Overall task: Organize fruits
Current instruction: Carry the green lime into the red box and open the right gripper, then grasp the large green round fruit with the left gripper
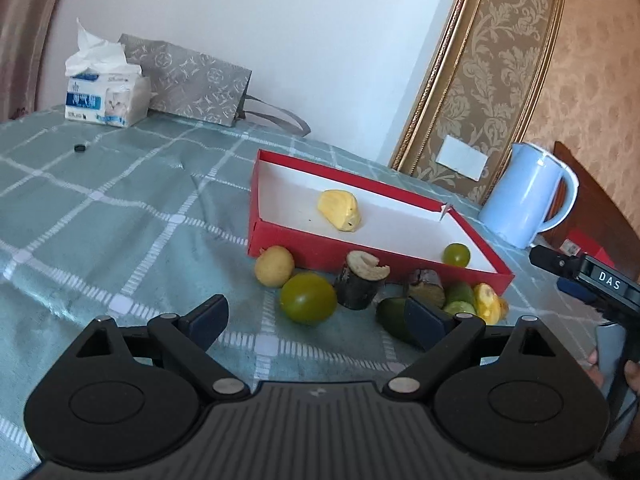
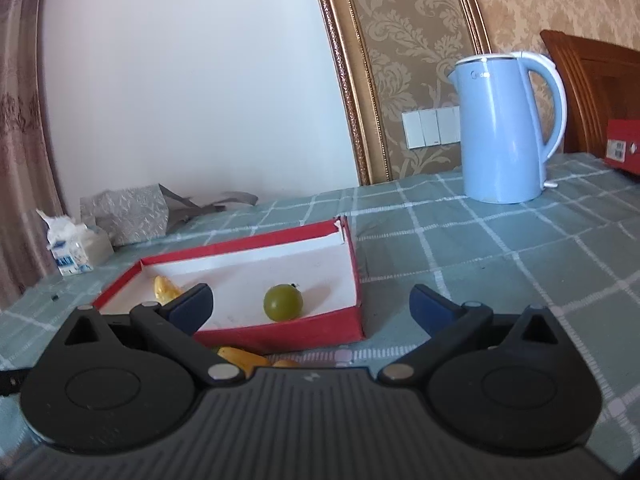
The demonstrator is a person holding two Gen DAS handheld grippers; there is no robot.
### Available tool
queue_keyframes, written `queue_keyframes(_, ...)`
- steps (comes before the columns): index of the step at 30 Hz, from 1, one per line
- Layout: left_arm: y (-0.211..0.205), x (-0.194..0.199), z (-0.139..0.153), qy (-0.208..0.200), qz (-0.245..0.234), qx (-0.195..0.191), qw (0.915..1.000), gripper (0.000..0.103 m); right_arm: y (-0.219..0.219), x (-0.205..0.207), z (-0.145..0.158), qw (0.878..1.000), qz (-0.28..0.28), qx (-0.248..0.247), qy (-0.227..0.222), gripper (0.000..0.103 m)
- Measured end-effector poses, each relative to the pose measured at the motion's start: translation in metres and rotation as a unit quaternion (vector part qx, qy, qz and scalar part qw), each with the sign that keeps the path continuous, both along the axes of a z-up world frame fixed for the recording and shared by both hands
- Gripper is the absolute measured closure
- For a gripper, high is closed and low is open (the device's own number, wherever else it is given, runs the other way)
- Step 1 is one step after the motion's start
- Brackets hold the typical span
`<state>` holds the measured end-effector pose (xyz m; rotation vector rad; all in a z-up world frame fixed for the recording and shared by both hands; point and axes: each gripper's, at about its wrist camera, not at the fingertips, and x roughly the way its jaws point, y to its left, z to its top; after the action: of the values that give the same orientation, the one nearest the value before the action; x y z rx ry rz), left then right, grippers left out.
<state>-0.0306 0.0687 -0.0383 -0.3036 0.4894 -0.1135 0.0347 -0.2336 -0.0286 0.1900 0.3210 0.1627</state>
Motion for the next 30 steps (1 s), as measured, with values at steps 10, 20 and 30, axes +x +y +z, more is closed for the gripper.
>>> queue_keyframes(10, -0.023, 0.019, 0.008, 0.029, -0.009, 0.062, 0.9976, 0.008, 0.016, -0.007, -0.002, 0.999, 0.012, -0.037, 0.019, 0.000)
queue_keyframes(20, -0.040, 0.025, 0.012, 0.023, -0.023, 0.103, 0.9941, 0.008, 0.018, -0.006, -0.006, 0.999, 0.016, -0.034, 0.034, 0.000)
queue_keyframes(30, -0.040, 0.032, 0.002, 0.040, -0.020, 0.111, 0.9929, 0.016, 0.016, -0.005, -0.006, 0.999, 0.015, -0.028, 0.036, 0.000)
